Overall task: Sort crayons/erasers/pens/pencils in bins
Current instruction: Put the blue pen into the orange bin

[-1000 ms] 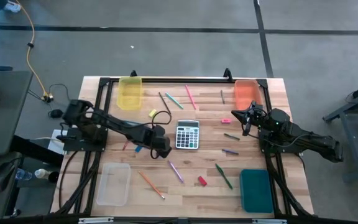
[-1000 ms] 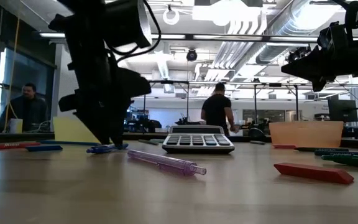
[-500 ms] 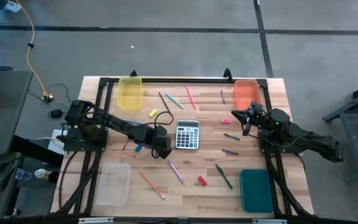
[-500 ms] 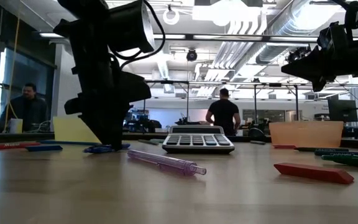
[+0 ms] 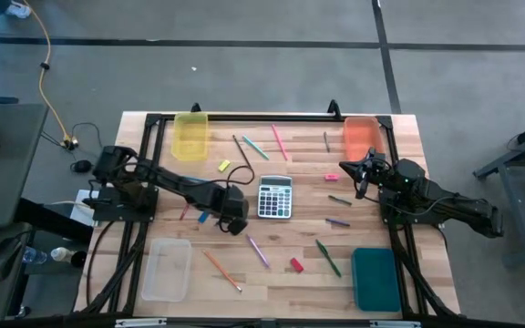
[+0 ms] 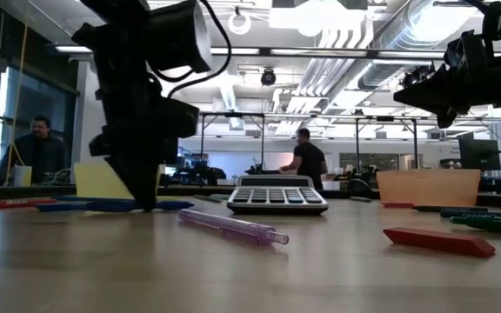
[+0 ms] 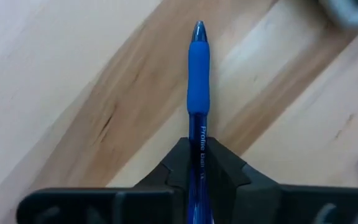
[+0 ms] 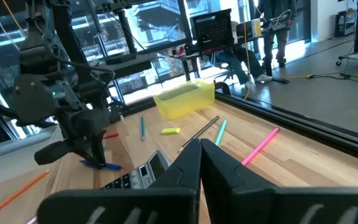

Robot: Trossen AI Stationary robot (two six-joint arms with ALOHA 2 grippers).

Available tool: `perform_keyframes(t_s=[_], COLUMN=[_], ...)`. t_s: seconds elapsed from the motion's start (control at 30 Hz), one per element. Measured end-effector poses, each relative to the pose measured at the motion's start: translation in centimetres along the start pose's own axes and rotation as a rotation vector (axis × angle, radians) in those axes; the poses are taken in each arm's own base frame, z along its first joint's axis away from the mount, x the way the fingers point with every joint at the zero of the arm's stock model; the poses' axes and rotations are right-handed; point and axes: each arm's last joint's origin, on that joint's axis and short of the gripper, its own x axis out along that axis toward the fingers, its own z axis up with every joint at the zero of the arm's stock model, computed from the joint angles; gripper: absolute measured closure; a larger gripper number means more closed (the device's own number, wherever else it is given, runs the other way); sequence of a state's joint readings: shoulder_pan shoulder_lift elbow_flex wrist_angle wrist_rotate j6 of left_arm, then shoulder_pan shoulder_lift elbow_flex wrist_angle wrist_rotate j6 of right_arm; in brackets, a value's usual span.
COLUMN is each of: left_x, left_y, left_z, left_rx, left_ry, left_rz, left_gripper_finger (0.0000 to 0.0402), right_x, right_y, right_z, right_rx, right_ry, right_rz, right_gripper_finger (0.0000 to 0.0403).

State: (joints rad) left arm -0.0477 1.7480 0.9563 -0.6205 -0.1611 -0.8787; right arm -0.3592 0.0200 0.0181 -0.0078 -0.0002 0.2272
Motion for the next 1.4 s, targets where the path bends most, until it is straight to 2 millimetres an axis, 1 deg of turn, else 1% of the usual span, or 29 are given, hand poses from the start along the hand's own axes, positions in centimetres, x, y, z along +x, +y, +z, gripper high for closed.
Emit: perform_keyframes(t_s=[0.07, 0.3, 0.43, 0.57, 0.63, 0.7, 0.87, 1.03, 1.2, 1.4], left_x=[-0.4, -2.8, -4.5, -5.2, -5.0, -4.4, -2.9, -1.9, -1.9, -2.2], left_y=[0.1, 0.6, 0.6, 0.4, 0.3, 0.5, 1.4, 2.1, 2.4, 2.2], left_z=[-0.1, -0.4, -0.5, -0.5, -0.4, -0.2, 0.2, 0.4, 1.3, 2.0], left_rx=[0.007, 0.037, 0.061, 0.105, 0.133, 0.161, 0.201, 0.251, 0.301, 0.385], left_ry=[-0.003, -0.100, -0.207, -0.306, -0.353, -0.380, -0.406, -0.417, -0.446, -0.486], left_rz=[0.000, 0.042, 0.042, 0.053, 0.024, 0.005, -0.029, -0.081, -0.114, -0.191], left_gripper_finger=[0.0385, 0.0384, 0.0384, 0.0384, 0.0384, 0.0385, 0.0385, 0.0385, 0.0385, 0.0385], right_x=[0.0, 0.0, 0.0, 0.0, 0.0, 0.0, 0.0, 0.0, 0.0, 0.0], right_y=[0.0, 0.0, 0.0, 0.0, 0.0, 0.0, 0.0, 0.0, 0.0, 0.0], right_z=[0.0, 0.0, 0.0, 0.0, 0.0, 0.0, 0.0, 0.0, 0.0, 0.0], right_rx=[0.000, 0.000, 0.000, 0.000, 0.000, 0.000, 0.000, 0.000, 0.000, 0.000], right_ry=[0.000, 0.000, 0.000, 0.001, 0.000, 0.000, 0.000, 0.000, 0.000, 0.000], right_rz=[0.000, 0.000, 0.000, 0.000, -0.001, -0.001, 0.000, -0.001, 0.000, 0.000], right_gripper_finger=[0.0402, 0.0402, 0.0402, 0.0402, 0.0402, 0.0402, 0.0402, 0.0402, 0.0402, 0.0402])
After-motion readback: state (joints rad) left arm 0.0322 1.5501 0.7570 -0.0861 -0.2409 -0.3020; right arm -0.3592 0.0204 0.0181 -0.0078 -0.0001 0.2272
